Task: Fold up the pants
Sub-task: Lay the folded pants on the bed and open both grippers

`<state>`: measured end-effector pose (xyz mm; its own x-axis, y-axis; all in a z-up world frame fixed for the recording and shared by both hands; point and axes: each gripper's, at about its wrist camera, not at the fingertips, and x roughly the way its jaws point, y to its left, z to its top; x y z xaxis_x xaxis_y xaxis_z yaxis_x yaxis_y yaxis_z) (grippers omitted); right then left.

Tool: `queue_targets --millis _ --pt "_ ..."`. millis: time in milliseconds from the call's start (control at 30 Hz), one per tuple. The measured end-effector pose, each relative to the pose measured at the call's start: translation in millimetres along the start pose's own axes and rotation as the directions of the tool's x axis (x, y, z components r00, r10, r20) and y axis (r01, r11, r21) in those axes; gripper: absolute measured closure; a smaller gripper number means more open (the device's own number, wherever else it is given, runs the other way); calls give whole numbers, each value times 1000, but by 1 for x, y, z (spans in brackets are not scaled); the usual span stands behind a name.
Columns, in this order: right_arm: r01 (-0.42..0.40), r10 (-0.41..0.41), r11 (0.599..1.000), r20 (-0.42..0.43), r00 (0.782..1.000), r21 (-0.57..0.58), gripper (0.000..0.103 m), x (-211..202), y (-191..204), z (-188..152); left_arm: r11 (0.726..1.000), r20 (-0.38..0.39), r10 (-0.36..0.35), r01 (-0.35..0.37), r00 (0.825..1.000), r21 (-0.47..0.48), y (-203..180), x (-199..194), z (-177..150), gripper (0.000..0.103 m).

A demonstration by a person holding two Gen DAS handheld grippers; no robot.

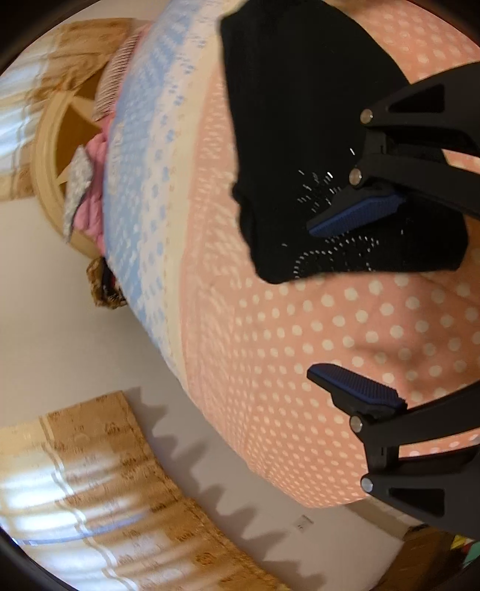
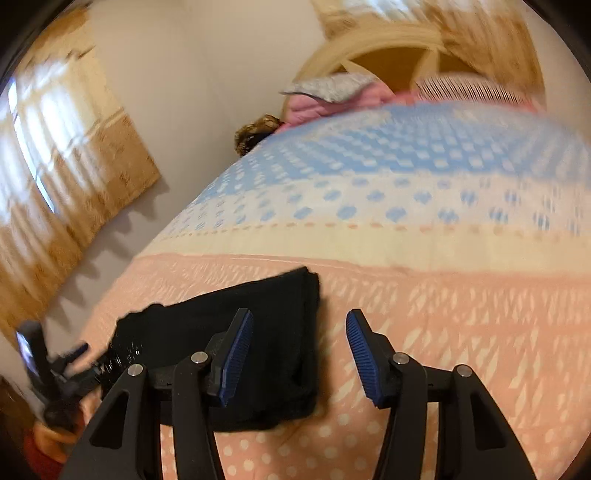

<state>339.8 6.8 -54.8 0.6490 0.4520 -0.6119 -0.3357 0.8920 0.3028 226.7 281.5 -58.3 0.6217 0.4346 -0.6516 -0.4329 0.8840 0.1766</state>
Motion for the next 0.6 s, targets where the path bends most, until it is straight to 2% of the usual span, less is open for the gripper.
queue_targets --millis 100,200,267,333,467,600 --pt "-13 12 995 -17 1000 -103 58 5 32 -8 999 52 -38 39 998 -16 -10 -16 7 29" --pt "-16 7 993 -81 997 -115 68 20 40 -22 996 83 -85 83 993 22 -32 -22 7 29" --pt "9 -24 995 -152 988 -98 69 36 36 -36 993 61 -111 108 992 46 -48 -17 4 29" --pt "13 -28 996 -177 984 -86 69 43 29 -45 990 29 -134 133 991 48 -56 -8 -1 29" --pt "15 -32 994 -157 987 -111 69 41 27 -52 987 -90 -141 147 986 59 -67 20 -20 29" --pt "48 -66 986 -110 992 -161 69 40 36 -59 988 -70 -145 148 987 45 -61 19 -31 26"
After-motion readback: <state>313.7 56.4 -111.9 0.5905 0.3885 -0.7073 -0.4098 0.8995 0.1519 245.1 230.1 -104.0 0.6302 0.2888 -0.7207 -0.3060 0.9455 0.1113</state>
